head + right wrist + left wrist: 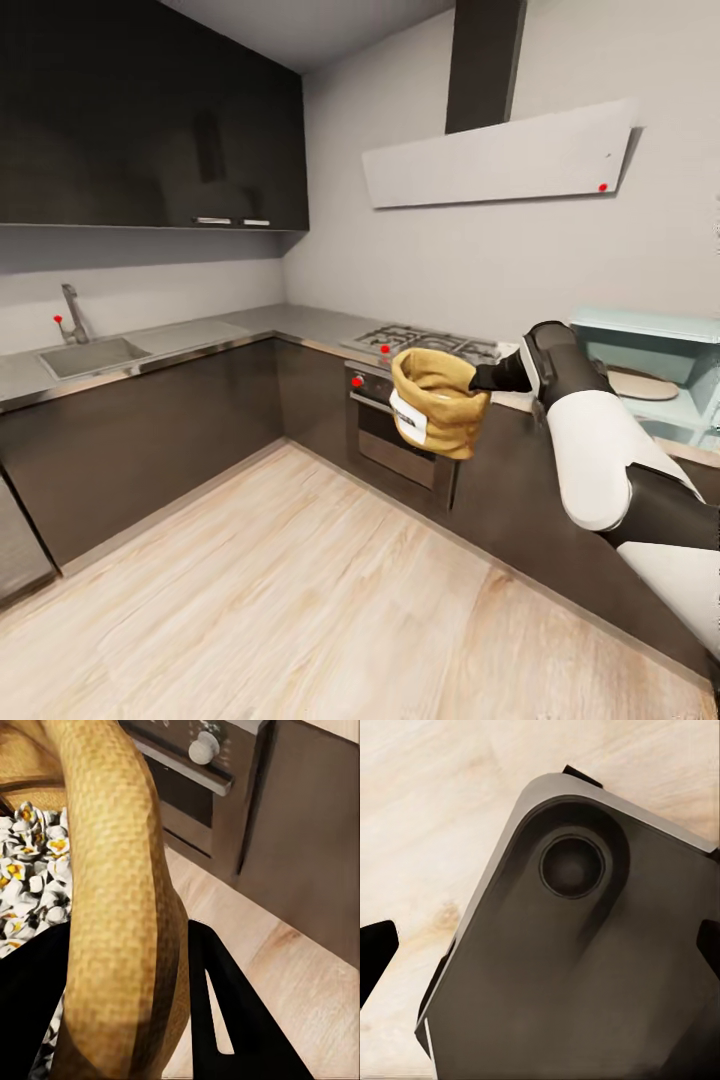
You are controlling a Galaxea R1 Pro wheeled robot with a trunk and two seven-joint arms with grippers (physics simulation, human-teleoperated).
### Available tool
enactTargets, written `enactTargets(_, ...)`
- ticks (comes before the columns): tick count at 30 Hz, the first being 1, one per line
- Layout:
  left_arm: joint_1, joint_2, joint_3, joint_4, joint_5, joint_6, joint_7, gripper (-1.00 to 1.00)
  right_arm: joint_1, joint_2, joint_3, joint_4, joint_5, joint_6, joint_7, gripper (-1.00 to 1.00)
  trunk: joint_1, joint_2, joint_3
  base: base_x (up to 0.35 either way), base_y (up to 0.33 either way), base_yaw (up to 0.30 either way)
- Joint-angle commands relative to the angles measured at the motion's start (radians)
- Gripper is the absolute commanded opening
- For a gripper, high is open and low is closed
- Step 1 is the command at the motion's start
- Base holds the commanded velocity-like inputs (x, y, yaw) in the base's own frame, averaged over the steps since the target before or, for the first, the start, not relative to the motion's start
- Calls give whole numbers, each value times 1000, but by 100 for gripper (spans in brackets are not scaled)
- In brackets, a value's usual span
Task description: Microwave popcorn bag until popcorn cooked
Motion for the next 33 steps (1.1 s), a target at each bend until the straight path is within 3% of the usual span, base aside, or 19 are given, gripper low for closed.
enactTargets(1,0,0,3,-1,0,-2,3,100,-1,3,-5,-1,11,2,8,-100,-1,-1,-1,-347,0,-1)
enactTargets(10,0,1,3,-1,0,-1,3,100,-1,7,-5,5,12,2,7,-100,-1,-1,-1,-347,0,0)
enactTargets(18,0,1,3,-1,-1,0,3,100,-1,5,-8,180,10,2,6,-100,-1,-1,-1,-347,0,0)
enactTargets(23,0,1,3,-1,0,0,3,100,-1,-2,-11,189,10,2,-1,-100,-1,-1,-1,-347,0,-33)
enactTargets(33,0,2,5,-2,5,0,3,100,-1,-5,-11,185,16,2,-6,-100,-1,-1,4,-346,0,-224)
